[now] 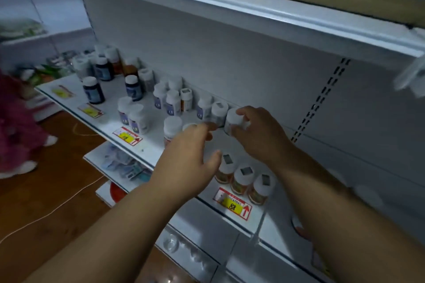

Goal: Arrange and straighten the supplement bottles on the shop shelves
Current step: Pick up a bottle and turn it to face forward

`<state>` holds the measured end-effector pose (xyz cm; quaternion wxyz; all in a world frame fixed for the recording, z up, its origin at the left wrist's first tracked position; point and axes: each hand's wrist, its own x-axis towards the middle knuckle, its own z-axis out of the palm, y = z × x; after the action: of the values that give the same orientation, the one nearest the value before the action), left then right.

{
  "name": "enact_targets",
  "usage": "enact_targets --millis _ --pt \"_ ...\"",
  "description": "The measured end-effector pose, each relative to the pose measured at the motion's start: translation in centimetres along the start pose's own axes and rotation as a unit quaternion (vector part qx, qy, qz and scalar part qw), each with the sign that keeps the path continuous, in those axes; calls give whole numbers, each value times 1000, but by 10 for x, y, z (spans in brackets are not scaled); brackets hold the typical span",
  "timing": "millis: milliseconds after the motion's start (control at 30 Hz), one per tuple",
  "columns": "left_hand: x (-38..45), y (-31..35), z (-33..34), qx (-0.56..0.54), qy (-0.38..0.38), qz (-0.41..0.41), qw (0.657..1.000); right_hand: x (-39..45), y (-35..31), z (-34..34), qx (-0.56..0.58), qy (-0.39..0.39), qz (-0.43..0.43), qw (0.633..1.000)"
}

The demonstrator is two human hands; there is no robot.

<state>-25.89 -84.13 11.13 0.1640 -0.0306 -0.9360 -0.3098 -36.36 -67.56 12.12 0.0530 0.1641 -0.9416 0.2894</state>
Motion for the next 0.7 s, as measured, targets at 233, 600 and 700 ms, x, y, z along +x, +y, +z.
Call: enact_targets --millis 233,600,700 --pt "71 -50 0 -24 -40 106 993 51 12 53 -63 -44 131 988" --pt "139 -110 -7 -68 -160 196 965 109 9 89 -98 15 269 958" --pt "152 -117 -5 -83 -165 203 962 112 9 90 -108 7 293 950"
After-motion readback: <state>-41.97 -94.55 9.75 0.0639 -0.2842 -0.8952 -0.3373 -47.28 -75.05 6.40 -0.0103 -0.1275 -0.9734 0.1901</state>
